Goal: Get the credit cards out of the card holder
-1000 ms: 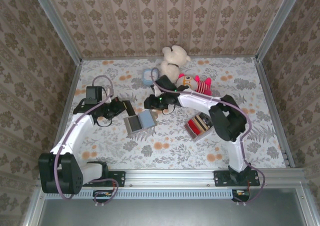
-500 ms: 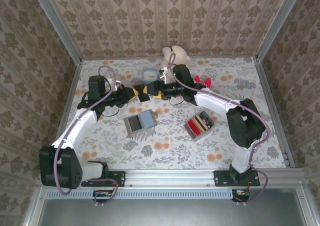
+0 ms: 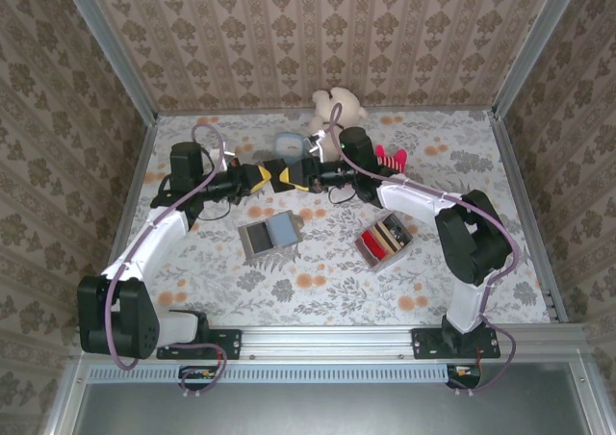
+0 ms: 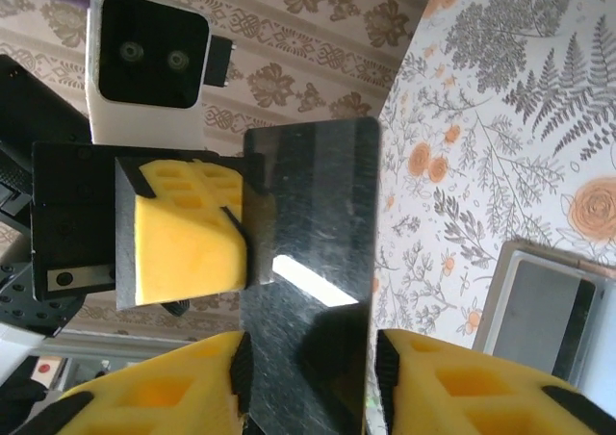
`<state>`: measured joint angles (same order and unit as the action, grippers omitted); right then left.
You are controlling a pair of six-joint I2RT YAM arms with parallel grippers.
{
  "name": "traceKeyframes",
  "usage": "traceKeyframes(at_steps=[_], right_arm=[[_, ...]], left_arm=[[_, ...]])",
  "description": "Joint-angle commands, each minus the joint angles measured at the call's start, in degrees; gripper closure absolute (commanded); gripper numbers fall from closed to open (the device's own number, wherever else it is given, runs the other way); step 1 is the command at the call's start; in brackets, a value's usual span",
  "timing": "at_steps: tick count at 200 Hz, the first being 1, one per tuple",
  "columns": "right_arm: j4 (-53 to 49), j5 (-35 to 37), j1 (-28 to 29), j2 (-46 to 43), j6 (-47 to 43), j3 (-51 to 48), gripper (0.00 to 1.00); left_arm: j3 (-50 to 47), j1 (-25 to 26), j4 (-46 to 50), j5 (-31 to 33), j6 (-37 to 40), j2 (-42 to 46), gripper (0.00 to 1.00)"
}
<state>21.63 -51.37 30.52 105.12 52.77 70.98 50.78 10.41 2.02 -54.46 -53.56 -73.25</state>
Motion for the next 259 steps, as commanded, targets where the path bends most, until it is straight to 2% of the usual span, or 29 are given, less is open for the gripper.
traceKeyframes(at_steps=[1, 33, 55, 75, 92, 102, 116, 136, 152, 160, 177, 191, 215, 259], right_arm=[[4.14, -2.2, -0.9, -3.13, 1.14, -1.19, 0.67], [3.99, -3.33, -0.81, -3.82, 0.25, -1.19, 0.88], [2.5, -2.27, -0.82, -4.79, -1.77, -1.46, 0.97], [-3.32, 0.94, -0.86, -6.86, -7.41, -1.39, 0.98], [-18.49, 8.46, -0.97, -9.72, -17.93, 0.66, 0.99], [-28.21, 15.18, -1.06, -11.5, -24.45, 2.41, 1.0], [-40.24, 26.52, -1.12, -14.37, -32.38, 3.89, 1.0], [-48.52, 42.93, -1.34, -18.92, -41.6, 1.84, 1.0], [-53.41, 55.56, -1.8, -21.92, -49.0, -0.01, 1.0], [-55.47, 58.96, -2.72, -23.27, -51.14, -0.84, 1.0], [-58.61, 57.93, -5.63, -25.04, -54.75, -2.26, 1.0], [-58.47, 58.22, -5.82, -28.79, -58.56, -5.39, 1.0], [-61.04, 56.03, -6.67, -32.48, -61.55, -8.7, 1.0], [-75.27, 58.31, -7.32, -29.43, -67.77, -8.55, 1.0]], left_arm=[[-1.28, -0.53, -1.05, -2.77, 2.14, -0.57, 1.0], [-2.27, -0.7, -2.66, -3.31, 1.18, -0.72, 1.0], [-1.3, -0.73, 1.83, -1.55, 3.69, 0.3, 0.99], [0.49, -0.92, 8.59, 1.5, 7.15, 0.57, 0.66], [1.91, -1.44, 14.76, 5.28, 11.21, 0.92, 0.41], [2.28, -1.86, 17.86, 8.34, 13.66, 1.02, 0.3], [3.03, -2.23, 22.59, 13.77, 17.52, 0.69, 0.2], [3.92, -2.59, 27.43, 22.07, 22.18, -0.58, 0.15], [4.06, -2.93, 28.32, 25.01, 24.2, -1.89, 0.13], [4.16, -3.1, 28.3, 25.68, 24.78, -2.76, 0.13], [4.54, -3.25, 27.94, 26.31, 25.94, -4.18, 0.11], [4.97, -3.37, 28.01, 26.93, 26.93, -5.03, 0.09], [5.3, -3.73, 27.31, 26.54, 28.3, -5.28, 0.0], [4.01, -5.05, 24.88, 24.64, 27.99, -4.32, 0.0]])
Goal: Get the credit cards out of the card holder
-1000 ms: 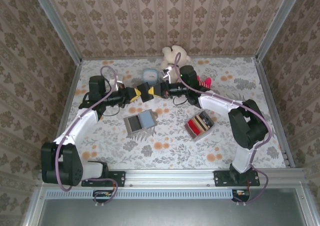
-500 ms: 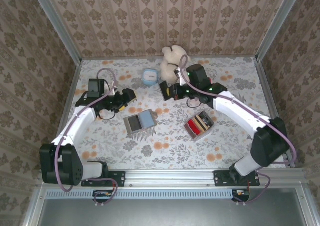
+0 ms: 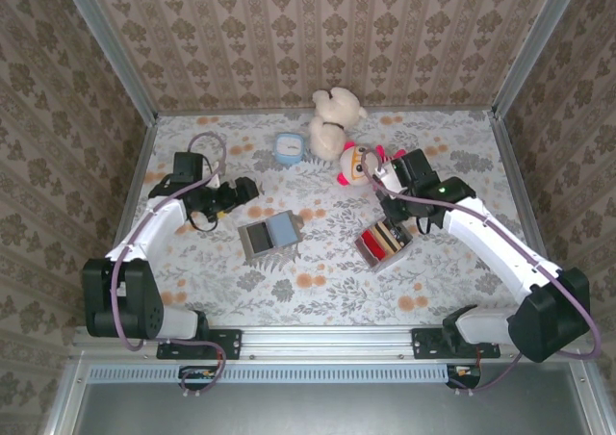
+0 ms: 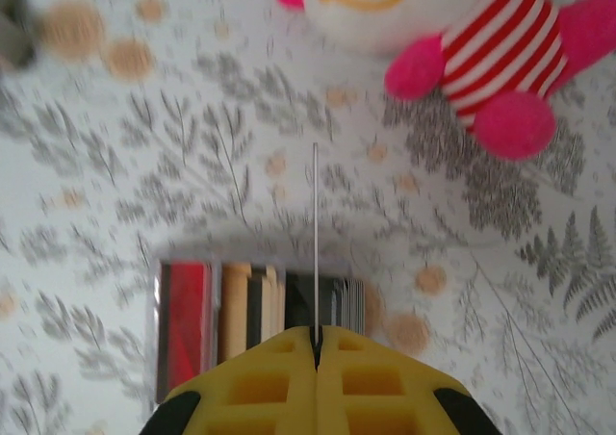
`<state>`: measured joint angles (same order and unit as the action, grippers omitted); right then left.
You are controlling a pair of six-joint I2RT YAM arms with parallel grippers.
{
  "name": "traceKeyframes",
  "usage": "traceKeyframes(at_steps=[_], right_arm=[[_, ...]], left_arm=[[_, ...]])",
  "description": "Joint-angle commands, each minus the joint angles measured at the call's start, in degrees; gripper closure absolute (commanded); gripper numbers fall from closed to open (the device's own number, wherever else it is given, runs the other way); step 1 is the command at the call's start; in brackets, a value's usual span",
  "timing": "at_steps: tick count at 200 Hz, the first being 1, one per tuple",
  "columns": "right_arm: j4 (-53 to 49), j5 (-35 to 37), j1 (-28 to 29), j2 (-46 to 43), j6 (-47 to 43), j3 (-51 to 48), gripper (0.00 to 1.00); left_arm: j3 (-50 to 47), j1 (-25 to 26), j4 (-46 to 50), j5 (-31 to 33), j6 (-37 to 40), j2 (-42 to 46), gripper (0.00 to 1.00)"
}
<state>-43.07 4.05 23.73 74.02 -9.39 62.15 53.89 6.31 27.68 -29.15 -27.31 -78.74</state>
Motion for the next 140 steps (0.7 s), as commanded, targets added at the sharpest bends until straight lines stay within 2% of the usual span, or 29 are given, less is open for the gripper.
traceKeyframes(at_steps=[1, 73, 140], right_arm=[[-10.78, 2.8, -0.52, 1.8, -5.71, 0.35, 1.0], [-11.72, 3.59, -1.28, 5.11, -6.31, -0.06, 1.0], [-8.7, -0.01, -1.97, 9.86, -5.1, 1.2, 0.99]], left_arm=[[0.89, -0.99, -0.78, -0.7, 1.73, 1.15, 0.0], [0.19, -1.96, -1.51, -2.65, 0.99, -0.36, 0.0], [-0.14, -1.92, -1.67, -3.74, 0.55, -0.63, 0.0]])
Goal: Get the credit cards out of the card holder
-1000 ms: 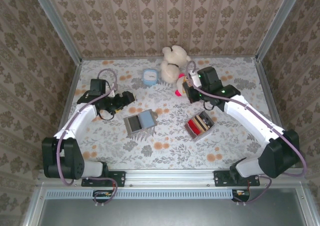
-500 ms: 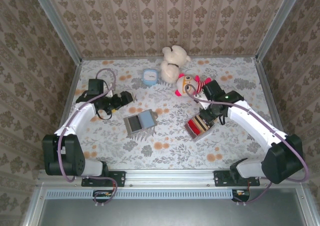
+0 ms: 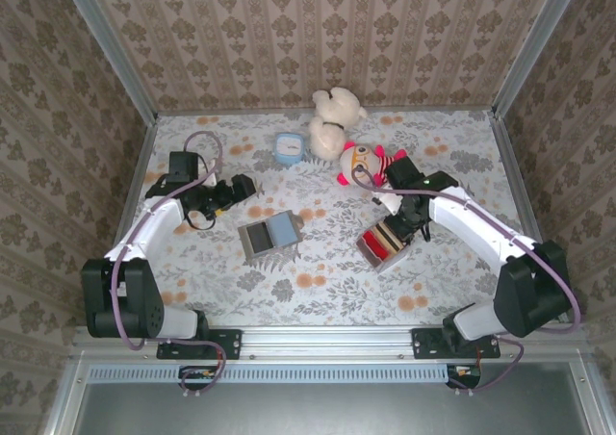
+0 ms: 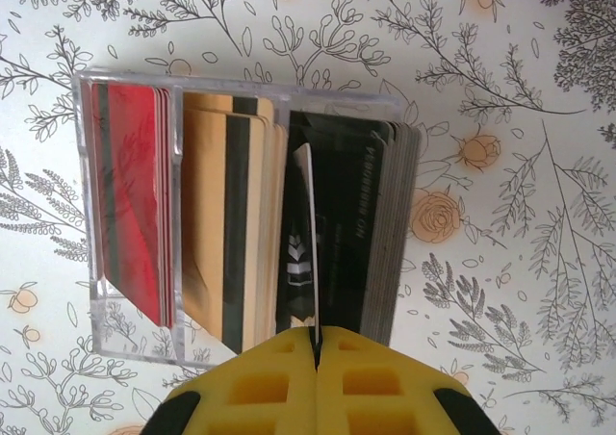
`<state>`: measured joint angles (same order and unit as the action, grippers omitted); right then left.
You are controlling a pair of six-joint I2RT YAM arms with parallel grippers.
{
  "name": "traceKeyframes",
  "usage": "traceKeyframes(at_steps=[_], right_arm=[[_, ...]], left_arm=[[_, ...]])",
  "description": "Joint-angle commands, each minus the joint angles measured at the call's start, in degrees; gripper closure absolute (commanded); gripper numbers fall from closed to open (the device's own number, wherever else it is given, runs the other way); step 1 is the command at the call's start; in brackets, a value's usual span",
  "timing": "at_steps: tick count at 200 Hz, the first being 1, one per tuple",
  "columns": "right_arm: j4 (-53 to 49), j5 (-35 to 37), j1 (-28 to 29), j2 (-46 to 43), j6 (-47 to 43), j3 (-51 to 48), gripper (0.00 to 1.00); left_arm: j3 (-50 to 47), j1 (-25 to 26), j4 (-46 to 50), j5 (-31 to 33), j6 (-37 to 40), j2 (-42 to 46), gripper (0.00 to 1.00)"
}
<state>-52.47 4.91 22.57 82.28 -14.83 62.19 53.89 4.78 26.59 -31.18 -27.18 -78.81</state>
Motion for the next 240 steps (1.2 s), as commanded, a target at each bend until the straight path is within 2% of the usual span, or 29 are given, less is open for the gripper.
traceKeyframes(at_steps=[1, 81, 140, 203, 240], right_arm=[[0.79, -0.86, -0.88, 1.67, 0.34, 1.16, 0.99], [6.79, -1.3, -1.62, 6.62, 3.11, 3.48, 0.99], [10.1, -5.01, -1.63, 9.13, 4.57, 6.16, 0.99], [9.8, -6.73, -3.03, -1.87, 2.13, 3.78, 0.98], [10.32, -5.38, -3.01, -4.16, 1.8, 3.03, 0.97]], left_arm=[[-0.07, -0.38, -0.58, -1.74, 0.39, -0.52, 0.0], [-0.19, -0.41, -0.31, -2.04, 0.39, -0.46, 0.0], [-0.09, -0.43, 0.16, -1.75, 0.65, -0.38, 0.0], [0.23, -0.38, 0.13, -1.83, 0.55, -0.74, 0.0], [0.5, -0.45, 0.04, -1.91, 0.47, -0.91, 0.0]])
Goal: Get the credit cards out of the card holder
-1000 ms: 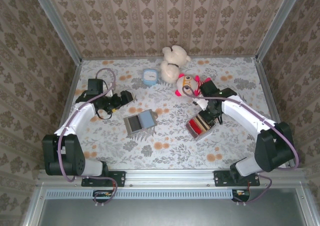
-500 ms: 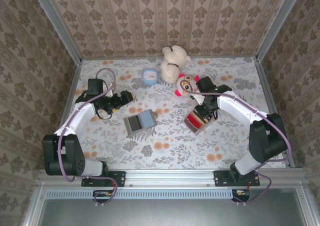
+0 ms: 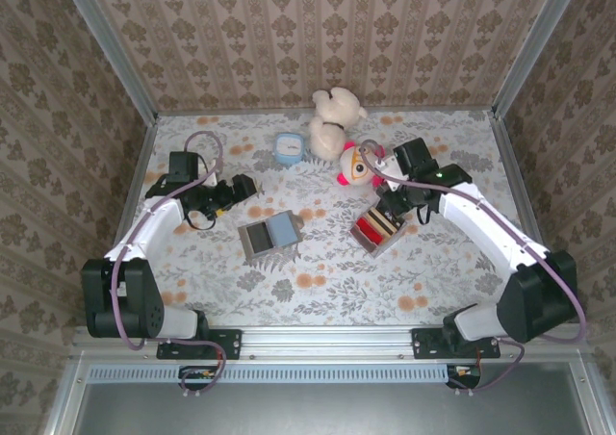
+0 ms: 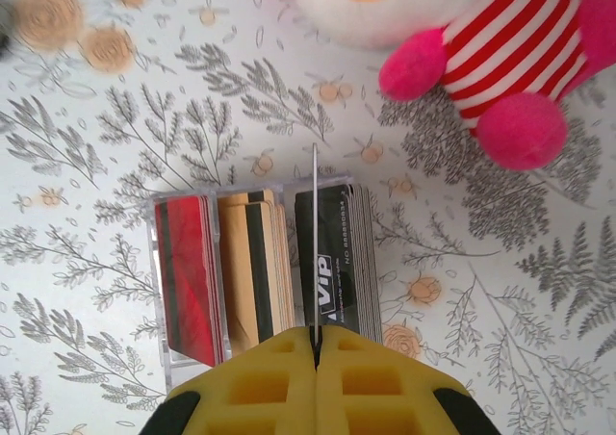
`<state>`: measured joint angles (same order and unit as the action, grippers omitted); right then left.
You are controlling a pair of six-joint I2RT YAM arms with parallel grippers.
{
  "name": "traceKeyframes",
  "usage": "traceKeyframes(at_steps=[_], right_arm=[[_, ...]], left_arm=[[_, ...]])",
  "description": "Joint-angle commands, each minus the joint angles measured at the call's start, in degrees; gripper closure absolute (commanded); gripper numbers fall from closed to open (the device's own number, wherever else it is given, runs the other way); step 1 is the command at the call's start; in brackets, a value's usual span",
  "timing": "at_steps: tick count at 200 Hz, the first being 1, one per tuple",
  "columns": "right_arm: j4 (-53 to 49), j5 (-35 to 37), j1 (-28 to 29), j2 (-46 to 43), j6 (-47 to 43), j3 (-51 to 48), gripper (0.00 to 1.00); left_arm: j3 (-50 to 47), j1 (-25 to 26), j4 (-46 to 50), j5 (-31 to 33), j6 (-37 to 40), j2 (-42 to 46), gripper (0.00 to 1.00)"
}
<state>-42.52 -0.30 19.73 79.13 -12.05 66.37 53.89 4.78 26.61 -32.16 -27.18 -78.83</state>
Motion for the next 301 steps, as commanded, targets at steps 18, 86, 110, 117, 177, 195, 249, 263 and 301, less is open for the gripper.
traceKeyframes(at_steps=[18, 86, 110, 117, 177, 195, 249, 263, 301], right_arm=[[0.34, 0.55, -0.19, 0.07, -1.29, -1.21, 0.97], [-0.24, 0.61, -0.45, 5.82, -1.8, -1.17, 0.91], [0.42, 2.06, -0.87, 7.2, -2.06, -1.41, 0.91], [0.76, 2.35, -1.02, 7.42, -2.12, -1.48, 0.92], [0.44, 3.43, -1.53, 8.83, -2.63, -1.63, 0.88], [0.77, 3.95, -1.45, 8.51, -2.73, -2.18, 0.86], [2.21, 4.0, -1.53, 6.32, -0.86, -2.14, 0.72], [2.88, 3.35, -1.49, 5.02, 0.58, -1.62, 0.7], [5.6, 0.06, -1.31, 1.45, 6.25, -0.38, 0.62]], left_arm=[[0.5, -0.47, 0.11, -1.06, 0.39, -0.86, 0.0], [0.27, -0.41, 0.42, -0.97, 0.5, -0.54, 0.0], [0.26, -0.43, 0.37, -0.88, 0.59, -0.29, 0.0], [0.27, -0.47, 0.38, -0.75, 0.55, -0.27, 0.0], [0.08, -0.47, 0.38, -0.29, 0.81, -0.26, 0.0], [0.12, -0.51, 0.38, -0.14, 0.81, -0.35, 0.0], [0.0, -0.46, 0.46, 0.17, 0.9, -0.53, 0.0], [0.16, -0.47, 0.53, 0.38, 0.9, -0.62, 0.0], [-0.29, -0.37, 0.53, 0.6, 0.29, -0.6, 0.0]])
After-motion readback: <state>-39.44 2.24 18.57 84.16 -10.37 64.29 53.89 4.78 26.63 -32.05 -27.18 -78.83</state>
